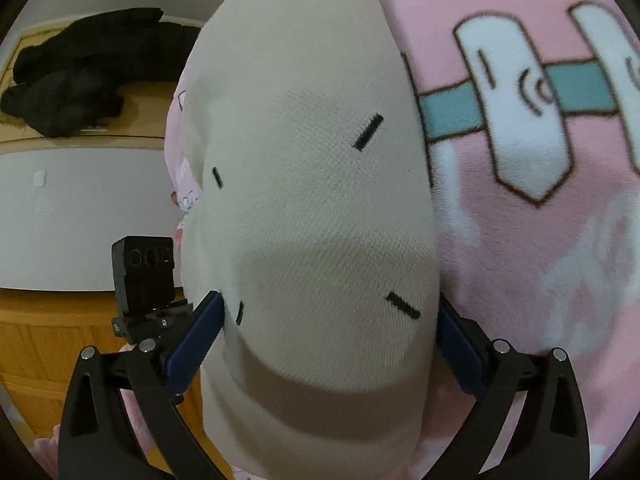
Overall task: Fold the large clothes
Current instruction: 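Grasp the folded hoodie with both grippers and lift it off the bedspread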
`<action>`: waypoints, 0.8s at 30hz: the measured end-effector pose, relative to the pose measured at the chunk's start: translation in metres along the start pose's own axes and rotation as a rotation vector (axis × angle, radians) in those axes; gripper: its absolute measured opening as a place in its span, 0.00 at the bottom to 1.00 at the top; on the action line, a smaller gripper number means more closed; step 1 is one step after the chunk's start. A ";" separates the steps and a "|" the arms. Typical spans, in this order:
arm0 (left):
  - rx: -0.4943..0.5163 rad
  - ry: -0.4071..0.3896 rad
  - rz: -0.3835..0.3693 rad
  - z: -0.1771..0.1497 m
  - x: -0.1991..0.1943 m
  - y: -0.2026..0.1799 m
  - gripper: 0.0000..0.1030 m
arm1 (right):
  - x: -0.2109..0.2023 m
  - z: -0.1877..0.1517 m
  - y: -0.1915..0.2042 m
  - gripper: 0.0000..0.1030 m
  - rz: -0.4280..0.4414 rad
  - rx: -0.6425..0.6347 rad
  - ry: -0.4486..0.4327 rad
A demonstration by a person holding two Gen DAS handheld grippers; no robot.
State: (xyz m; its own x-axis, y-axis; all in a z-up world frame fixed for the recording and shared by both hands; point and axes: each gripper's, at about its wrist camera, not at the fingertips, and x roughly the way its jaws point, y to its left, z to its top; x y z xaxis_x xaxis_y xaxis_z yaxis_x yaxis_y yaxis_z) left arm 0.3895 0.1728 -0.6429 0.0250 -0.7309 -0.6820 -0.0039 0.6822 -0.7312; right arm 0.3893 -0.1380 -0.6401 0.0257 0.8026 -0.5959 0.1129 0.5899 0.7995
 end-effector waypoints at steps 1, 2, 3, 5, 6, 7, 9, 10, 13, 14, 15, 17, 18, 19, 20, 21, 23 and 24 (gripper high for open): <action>0.019 -0.003 0.013 -0.002 -0.005 -0.006 0.94 | 0.002 0.000 -0.005 0.94 0.028 0.025 0.007; 0.055 -0.012 0.044 -0.007 -0.008 -0.016 0.94 | 0.002 -0.002 -0.007 0.94 0.035 0.024 0.005; 0.084 -0.021 0.077 -0.010 -0.007 -0.027 0.94 | 0.002 -0.003 -0.007 0.94 0.035 0.017 0.001; 0.109 -0.033 0.096 -0.015 -0.006 -0.039 0.94 | 0.001 -0.003 -0.008 0.94 0.036 0.014 -0.008; 0.102 -0.049 0.087 -0.016 -0.006 -0.043 0.94 | 0.001 -0.003 -0.009 0.94 0.040 0.019 -0.012; 0.099 -0.055 0.079 -0.013 -0.006 -0.046 0.94 | 0.001 -0.005 -0.012 0.94 0.044 0.021 -0.019; 0.092 -0.047 0.094 -0.007 0.004 -0.037 0.94 | 0.003 -0.006 -0.015 0.94 0.050 0.013 -0.036; 0.082 -0.019 0.137 -0.002 0.019 -0.026 0.95 | 0.004 -0.008 -0.017 0.94 0.050 0.008 -0.048; 0.084 0.006 0.081 0.011 0.037 -0.015 0.96 | 0.004 -0.013 -0.015 0.94 0.012 0.003 -0.117; 0.070 0.008 0.079 0.012 0.037 -0.015 0.95 | 0.004 -0.015 -0.014 0.94 0.008 0.004 -0.135; 0.056 0.002 0.093 0.010 0.037 -0.019 0.95 | 0.004 -0.017 -0.014 0.94 0.005 0.005 -0.153; 0.014 -0.035 0.130 0.003 0.037 -0.031 0.93 | 0.006 -0.016 -0.017 0.94 0.028 0.047 -0.119; 0.027 -0.062 0.155 0.001 0.036 -0.040 0.89 | 0.008 -0.011 -0.019 0.94 0.043 0.089 -0.088; 0.054 -0.092 0.179 -0.003 0.033 -0.051 0.79 | 0.007 -0.009 -0.018 0.91 0.040 0.104 -0.083; 0.076 -0.126 0.206 -0.007 0.029 -0.062 0.71 | 0.005 -0.011 -0.014 0.89 0.030 0.095 -0.084; 0.077 -0.152 0.229 -0.011 0.026 -0.069 0.67 | 0.003 -0.015 -0.008 0.85 0.016 0.070 -0.084; 0.057 -0.184 0.222 -0.020 0.019 -0.076 0.57 | -0.002 -0.022 -0.001 0.80 0.031 0.049 -0.084; 0.037 -0.196 0.208 -0.023 0.016 -0.077 0.54 | -0.005 -0.025 0.001 0.77 0.050 0.046 -0.079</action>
State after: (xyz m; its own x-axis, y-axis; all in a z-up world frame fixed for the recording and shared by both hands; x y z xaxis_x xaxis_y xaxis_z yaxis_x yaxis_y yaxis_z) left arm 0.3667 0.1079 -0.5975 0.2198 -0.5597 -0.7990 0.0073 0.8200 -0.5723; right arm 0.3648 -0.1390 -0.6345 0.1102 0.8207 -0.5606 0.1547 0.5430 0.8254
